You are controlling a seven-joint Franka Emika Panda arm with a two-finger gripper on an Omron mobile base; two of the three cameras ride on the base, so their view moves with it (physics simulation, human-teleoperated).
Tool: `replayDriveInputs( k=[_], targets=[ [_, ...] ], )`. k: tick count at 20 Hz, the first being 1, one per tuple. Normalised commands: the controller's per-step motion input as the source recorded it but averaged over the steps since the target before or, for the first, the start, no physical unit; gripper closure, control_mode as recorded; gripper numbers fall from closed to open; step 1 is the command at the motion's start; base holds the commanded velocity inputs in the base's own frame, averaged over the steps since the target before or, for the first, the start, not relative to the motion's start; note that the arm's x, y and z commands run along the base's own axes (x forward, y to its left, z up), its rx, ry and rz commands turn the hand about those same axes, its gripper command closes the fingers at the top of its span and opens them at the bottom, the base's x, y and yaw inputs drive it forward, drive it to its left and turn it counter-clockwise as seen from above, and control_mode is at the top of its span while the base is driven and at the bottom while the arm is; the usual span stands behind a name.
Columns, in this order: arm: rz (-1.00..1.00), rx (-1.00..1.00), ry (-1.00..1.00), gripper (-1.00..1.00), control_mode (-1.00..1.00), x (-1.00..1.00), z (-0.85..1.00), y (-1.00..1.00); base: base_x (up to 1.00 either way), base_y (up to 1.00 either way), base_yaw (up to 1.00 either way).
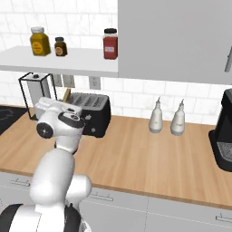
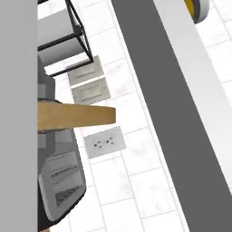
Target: Start the toaster. Once the lever pops up, take the bread to the plate on the dining counter.
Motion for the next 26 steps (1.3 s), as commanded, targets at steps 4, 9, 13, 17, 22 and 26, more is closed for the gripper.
replayDriveInputs(
  k=[4,9,13,17,22,26],
  targets=[
    [0.01,0.07,0.27,1.00,-1.00,-0.59,1.00,0.02,0.00,0.00,0.00],
    [0.00,0.11,0.24,1.00,-1.00,-0.78,1.00,-0.02,0.00,0.00,0.00],
    [0.00,0.07,0.21,1.00,-1.00,-0.99,1.00,-0.12,0.00,0.00,0.00],
    [0.00,0.00,0.18,1.00,-1.00,-1.00,0.96,-0.20,0.00,0.00,0.00],
    [-0.05,-0.18,0.14,1.00,-1.00,-0.87,0.17,-0.13,0.00,0.00,0.00],
    [-0.15,-0.31,0.06,1.00,-1.00,-0.19,-0.45,0.00,0.00,0.00,0.00]
  ],
)
